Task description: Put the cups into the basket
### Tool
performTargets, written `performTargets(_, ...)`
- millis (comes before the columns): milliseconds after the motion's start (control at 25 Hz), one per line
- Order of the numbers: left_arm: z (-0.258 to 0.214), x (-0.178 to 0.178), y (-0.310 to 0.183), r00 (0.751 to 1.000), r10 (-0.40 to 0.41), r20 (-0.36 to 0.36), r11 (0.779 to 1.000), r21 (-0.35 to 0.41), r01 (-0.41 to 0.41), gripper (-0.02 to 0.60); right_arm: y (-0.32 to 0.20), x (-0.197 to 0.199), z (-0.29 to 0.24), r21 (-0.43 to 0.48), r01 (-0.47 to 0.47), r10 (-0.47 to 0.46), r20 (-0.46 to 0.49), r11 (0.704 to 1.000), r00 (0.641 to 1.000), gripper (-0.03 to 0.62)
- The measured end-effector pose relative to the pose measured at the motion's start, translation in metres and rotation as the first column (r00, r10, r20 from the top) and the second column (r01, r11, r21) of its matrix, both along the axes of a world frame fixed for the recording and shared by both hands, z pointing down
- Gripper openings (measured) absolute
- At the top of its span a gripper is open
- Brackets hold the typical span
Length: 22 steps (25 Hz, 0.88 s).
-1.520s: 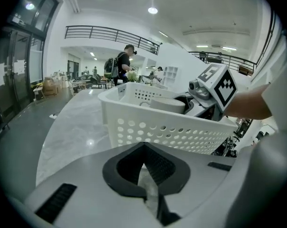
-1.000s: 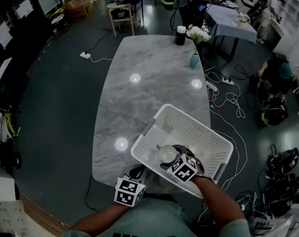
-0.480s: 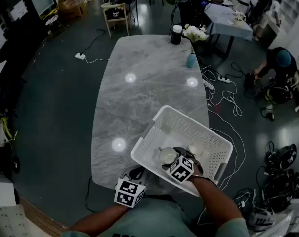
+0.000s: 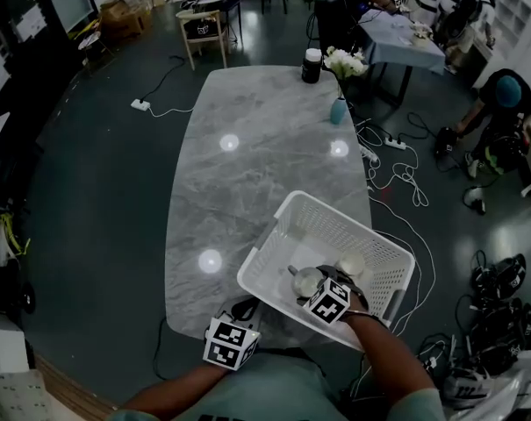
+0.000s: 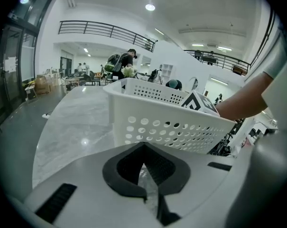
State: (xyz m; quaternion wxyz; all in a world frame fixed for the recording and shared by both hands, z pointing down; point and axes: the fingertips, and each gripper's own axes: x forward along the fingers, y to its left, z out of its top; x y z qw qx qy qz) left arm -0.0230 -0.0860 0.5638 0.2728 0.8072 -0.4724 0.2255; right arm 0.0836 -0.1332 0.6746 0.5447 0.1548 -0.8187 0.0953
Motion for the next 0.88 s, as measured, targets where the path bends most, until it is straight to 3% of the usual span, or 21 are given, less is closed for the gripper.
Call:
performTargets(320,-0.005,-0.005,0.002,1.0,0.029,0.004,1.0,0.006,-0.029,0.0,0.004,0.007,-0.013,0.009,0.03,-0.03,-0.031,1.0,0.999,0.397)
performTargets(520,-0.008,-0.008,0.005,0.999,0.05,0.004,0.999,0.013,-0.05,0.0,0.004,0.006,-0.039,0.047,0.02,-0.021,0.028,0.999,0.999,0.397)
performTargets(880,-0.018,-0.006,0.003,0.996,0.094,-0.009,0.995,0.03,-0.094,0.0,-0.013,0.0,-0.119,0.184,-0.149,0.111,0.202,0.971,0.973,0.396)
